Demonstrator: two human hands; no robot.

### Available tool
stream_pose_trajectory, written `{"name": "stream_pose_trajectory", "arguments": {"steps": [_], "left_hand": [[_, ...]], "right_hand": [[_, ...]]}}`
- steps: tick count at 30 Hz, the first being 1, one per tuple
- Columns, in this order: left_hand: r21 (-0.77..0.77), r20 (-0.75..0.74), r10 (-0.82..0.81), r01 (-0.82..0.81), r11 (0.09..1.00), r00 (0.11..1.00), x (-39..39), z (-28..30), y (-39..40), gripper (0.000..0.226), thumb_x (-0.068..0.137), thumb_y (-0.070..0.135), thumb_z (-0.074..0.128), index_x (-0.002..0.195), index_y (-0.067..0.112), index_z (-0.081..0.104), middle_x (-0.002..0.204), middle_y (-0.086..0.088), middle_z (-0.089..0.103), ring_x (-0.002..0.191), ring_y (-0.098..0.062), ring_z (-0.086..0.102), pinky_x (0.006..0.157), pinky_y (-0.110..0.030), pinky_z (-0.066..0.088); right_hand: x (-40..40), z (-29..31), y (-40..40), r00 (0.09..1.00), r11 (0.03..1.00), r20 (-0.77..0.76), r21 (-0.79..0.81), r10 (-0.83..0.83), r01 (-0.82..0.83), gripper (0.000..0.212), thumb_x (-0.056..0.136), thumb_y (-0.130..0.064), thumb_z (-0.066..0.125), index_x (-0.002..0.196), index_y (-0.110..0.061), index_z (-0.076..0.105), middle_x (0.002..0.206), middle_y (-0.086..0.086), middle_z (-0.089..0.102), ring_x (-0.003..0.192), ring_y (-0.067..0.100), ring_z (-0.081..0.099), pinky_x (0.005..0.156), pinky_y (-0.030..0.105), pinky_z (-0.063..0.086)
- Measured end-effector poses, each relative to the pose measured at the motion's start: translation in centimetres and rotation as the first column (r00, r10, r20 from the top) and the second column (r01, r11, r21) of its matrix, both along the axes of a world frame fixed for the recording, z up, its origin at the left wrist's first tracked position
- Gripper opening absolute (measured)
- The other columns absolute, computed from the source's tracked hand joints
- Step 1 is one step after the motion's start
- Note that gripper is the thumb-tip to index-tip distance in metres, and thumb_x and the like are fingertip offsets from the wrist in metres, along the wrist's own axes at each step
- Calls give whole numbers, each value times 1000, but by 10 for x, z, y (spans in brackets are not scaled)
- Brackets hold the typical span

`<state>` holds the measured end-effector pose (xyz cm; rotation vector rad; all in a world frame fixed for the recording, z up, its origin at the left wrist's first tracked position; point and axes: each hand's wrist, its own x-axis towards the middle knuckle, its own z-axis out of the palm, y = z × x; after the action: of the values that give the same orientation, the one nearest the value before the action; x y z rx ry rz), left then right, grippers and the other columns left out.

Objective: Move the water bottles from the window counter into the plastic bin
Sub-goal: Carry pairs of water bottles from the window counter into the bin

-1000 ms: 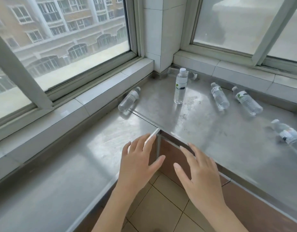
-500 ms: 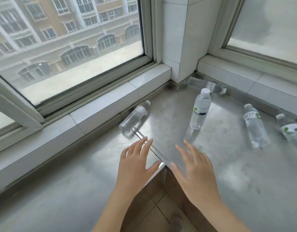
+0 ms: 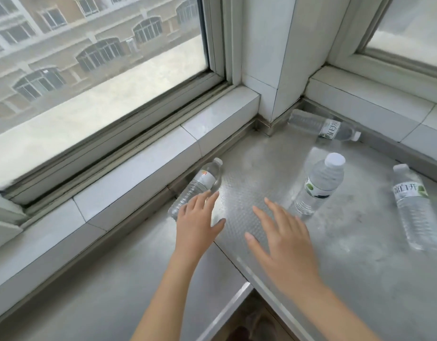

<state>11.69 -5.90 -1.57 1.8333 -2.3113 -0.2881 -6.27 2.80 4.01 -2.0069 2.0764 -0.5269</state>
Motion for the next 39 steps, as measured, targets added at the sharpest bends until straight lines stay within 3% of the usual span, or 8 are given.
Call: {"name": "stream_pose_trajectory", "arguments": {"steps": [8, 11, 14, 17, 24, 29, 34, 39], "left_hand": [[56, 47, 96, -99, 994, 994, 10, -36, -66, 73, 73, 25, 80, 139, 19, 52, 144, -12, 52, 124, -39, 54, 93, -50, 46], [122, 100, 147, -159, 980, 984, 10, -41, -84, 76, 83, 29, 71, 150, 28, 34, 149, -13, 44, 119, -38, 54, 90, -46, 47], [175, 140, 199, -222, 959, 970, 6, -38, -95, 78, 85, 32, 67, 151, 33, 25, 133, -8, 52, 107, -33, 57, 79, -40, 48], [206, 149, 260, -287, 936, 954, 3, -35, -106, 70, 81, 40, 68, 142, 25, 36, 115, -8, 61, 100, -33, 60, 69, -35, 39], [320, -101, 402, -353, 879, 910, -15, -12, -83, 70, 60, 36, 80, 124, 32, 51, 95, 5, 68, 85, -23, 62, 60, -28, 35], [352, -451, 408, -262, 898, 794, -64, 4, -42, 74, 56, 22, 86, 119, 40, 52, 95, 22, 60, 84, -10, 59, 59, -20, 37], [372, -612, 399, -197, 907, 683, -103, 13, -28, 76, 56, 22, 90, 118, 43, 51, 99, 21, 63, 89, 10, 58, 69, -17, 42], [364, -672, 390, -178, 914, 629, -117, 13, -27, 77, 54, 21, 93, 113, 48, 52, 101, 25, 63, 94, 7, 60, 80, -29, 51]], "right_hand": [[14, -17, -51, 1000, 999, 8, 27, -30, 30, 53, 88, -51, 40, 130, -22, 55, 140, 7, 53, 123, 28, 53, 102, 52, 40], [14, -22, -61, 999, 998, 14, 47, -35, 34, 54, 89, -51, 40, 132, -22, 53, 142, 6, 51, 126, 27, 50, 105, 52, 36], [8, -25, -65, 998, 997, 26, 51, -62, 60, 54, 89, -51, 41, 133, -22, 52, 142, 7, 50, 126, 27, 50, 106, 51, 36], [-2, -27, -66, 993, 994, 61, 57, -100, 96, 55, 89, -51, 41, 133, -21, 53, 142, 7, 50, 125, 27, 49, 104, 51, 39], [-42, -35, -47, 965, 982, 203, 122, -169, 146, 60, 88, -54, 41, 140, -25, 44, 149, -3, 40, 136, 16, 36, 110, 34, 27], [-79, -41, -26, 777, 935, 532, 94, -337, 341, 54, 82, -27, 72, 129, -37, 47, 132, -22, 50, 124, -1, 46, 101, 23, 36], [-117, -54, -27, 449, 798, 780, 103, -435, 594, 75, 71, -4, 81, 127, -37, 43, 129, -9, 54, 116, 7, 56, 101, 30, 43], [-138, -64, -50, 465, 903, 818, 145, -339, 404, 101, 69, 1, 82, 139, -48, 28, 130, -23, 51, 121, -4, 50, 102, 21, 36]]}}
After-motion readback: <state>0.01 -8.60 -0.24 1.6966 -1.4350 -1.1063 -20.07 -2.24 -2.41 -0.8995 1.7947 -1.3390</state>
